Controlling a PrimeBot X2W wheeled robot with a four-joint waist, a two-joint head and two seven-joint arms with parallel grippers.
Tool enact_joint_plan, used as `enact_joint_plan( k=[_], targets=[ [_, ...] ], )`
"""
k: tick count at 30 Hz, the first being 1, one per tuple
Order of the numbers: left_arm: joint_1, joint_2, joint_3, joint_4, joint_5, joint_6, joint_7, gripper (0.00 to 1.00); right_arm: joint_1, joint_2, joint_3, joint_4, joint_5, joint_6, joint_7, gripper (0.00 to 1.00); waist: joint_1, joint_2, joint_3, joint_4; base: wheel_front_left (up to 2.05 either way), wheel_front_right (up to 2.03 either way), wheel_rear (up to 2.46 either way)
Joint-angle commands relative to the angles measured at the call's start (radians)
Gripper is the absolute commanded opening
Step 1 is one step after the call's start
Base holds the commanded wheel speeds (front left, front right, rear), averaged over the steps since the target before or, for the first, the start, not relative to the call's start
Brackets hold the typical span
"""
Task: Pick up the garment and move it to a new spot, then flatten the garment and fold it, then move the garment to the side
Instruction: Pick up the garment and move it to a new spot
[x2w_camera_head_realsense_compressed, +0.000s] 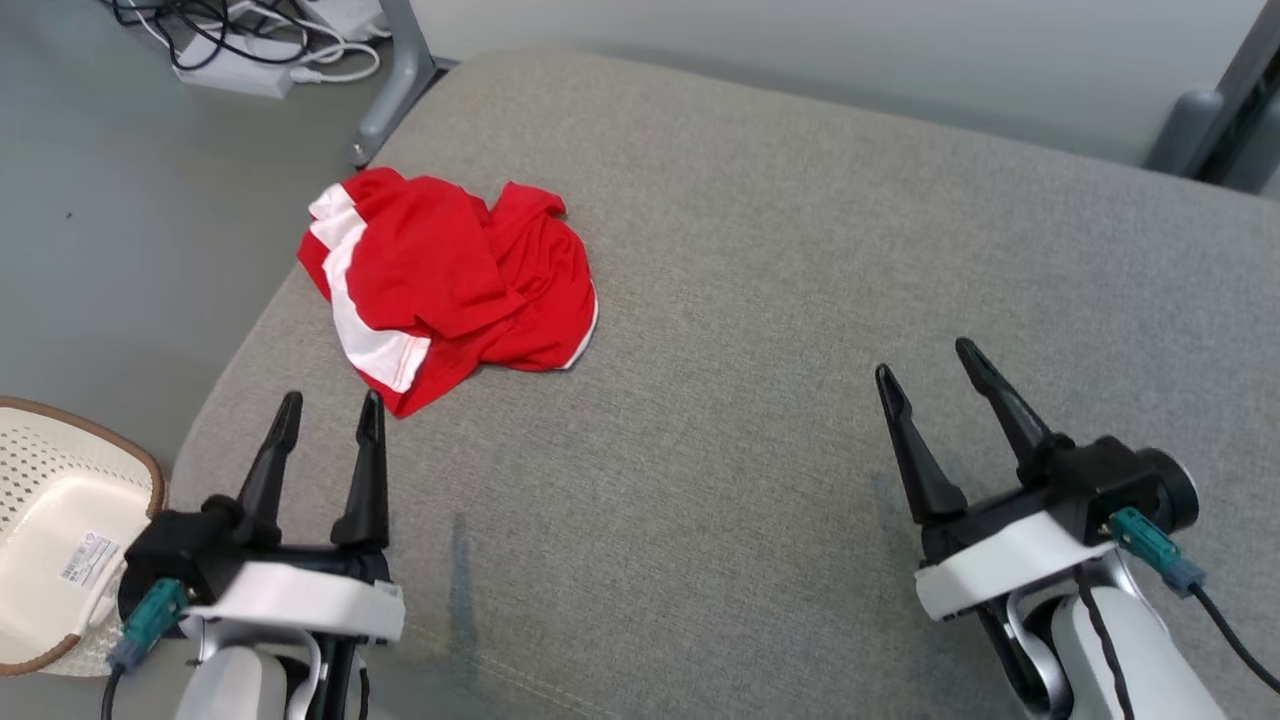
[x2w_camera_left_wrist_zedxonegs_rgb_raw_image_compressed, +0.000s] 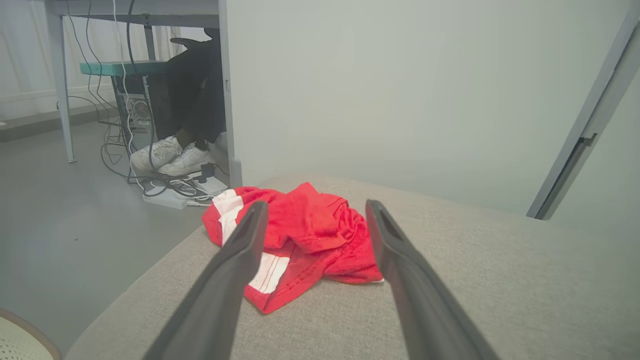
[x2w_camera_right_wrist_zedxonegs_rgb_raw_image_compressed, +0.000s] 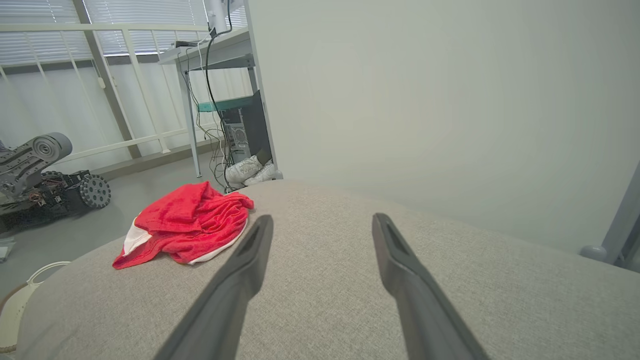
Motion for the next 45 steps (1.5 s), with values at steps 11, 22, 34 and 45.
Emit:
enact_joint_plan(
  k=[11, 22, 34, 45],
  targets=[
    [-0.343, 0.152, -0.020, 0.243, -0.072, -0.008, 0.091, 1.00, -0.089, -0.043, 0.000, -0.221, -0.076, 0.000, 0.123, 1.00, 0.0000, 0.0000, 0.258, -0.118, 0.00, 0.00, 0.00],
    [-0.604, 0.273, -0.113, 0.502, -0.210, -0.008, 0.338, 1.00, -0.105, -0.073, 0.009, -0.334, -0.108, 0.000, 0.174, 1.00, 0.0000, 0.0000, 0.348, -0.171, 0.00, 0.00, 0.00],
    [-0.699, 0.295, -0.203, 0.700, -0.329, -0.008, 0.501, 0.00, -0.123, -0.066, 0.007, -0.332, -0.114, 0.000, 0.164, 1.00, 0.0000, 0.0000, 0.363, -0.213, 0.00, 0.00, 0.00],
    [-0.705, 0.337, -0.245, 0.609, -0.371, -0.008, 0.257, 0.00, -0.114, -0.036, -0.003, -0.265, -0.094, 0.000, 0.100, 1.00, 0.0000, 0.0000, 0.263, -0.236, 0.00, 0.00, 0.00]
  ],
)
